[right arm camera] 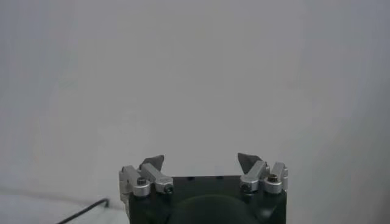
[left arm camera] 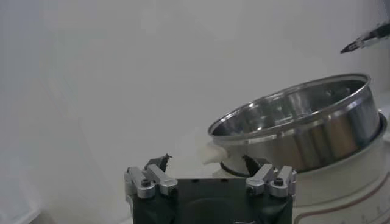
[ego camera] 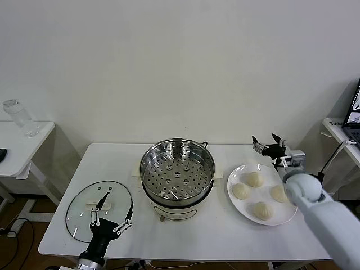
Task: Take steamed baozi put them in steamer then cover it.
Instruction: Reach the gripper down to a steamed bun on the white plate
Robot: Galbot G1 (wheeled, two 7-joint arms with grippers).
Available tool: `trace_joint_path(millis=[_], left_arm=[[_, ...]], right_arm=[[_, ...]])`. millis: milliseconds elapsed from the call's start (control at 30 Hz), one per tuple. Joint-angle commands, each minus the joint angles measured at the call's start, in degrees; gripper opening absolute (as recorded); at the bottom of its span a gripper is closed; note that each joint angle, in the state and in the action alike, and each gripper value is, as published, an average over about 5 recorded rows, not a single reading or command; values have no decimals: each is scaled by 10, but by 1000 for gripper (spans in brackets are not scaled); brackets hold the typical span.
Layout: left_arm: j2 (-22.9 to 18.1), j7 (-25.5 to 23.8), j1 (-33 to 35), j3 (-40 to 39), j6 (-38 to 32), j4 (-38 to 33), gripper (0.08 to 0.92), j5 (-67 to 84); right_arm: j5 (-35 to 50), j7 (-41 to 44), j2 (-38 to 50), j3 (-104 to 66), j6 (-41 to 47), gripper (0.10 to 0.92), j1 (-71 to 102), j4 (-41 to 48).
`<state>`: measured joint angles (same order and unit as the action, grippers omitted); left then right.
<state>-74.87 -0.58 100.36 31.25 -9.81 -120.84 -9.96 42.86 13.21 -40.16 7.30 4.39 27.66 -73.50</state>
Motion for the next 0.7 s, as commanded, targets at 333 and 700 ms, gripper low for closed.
trace_joint_path(millis=[333, 700], left_arm=[[-6, 4, 7, 5, 2, -7, 823, 1], [-14, 9, 12, 5, 4, -8, 823, 1]], right_arm=[[-252, 547, -1, 227, -55, 823, -287, 255], [-387, 612, -16, 327, -51, 823, -333, 237]])
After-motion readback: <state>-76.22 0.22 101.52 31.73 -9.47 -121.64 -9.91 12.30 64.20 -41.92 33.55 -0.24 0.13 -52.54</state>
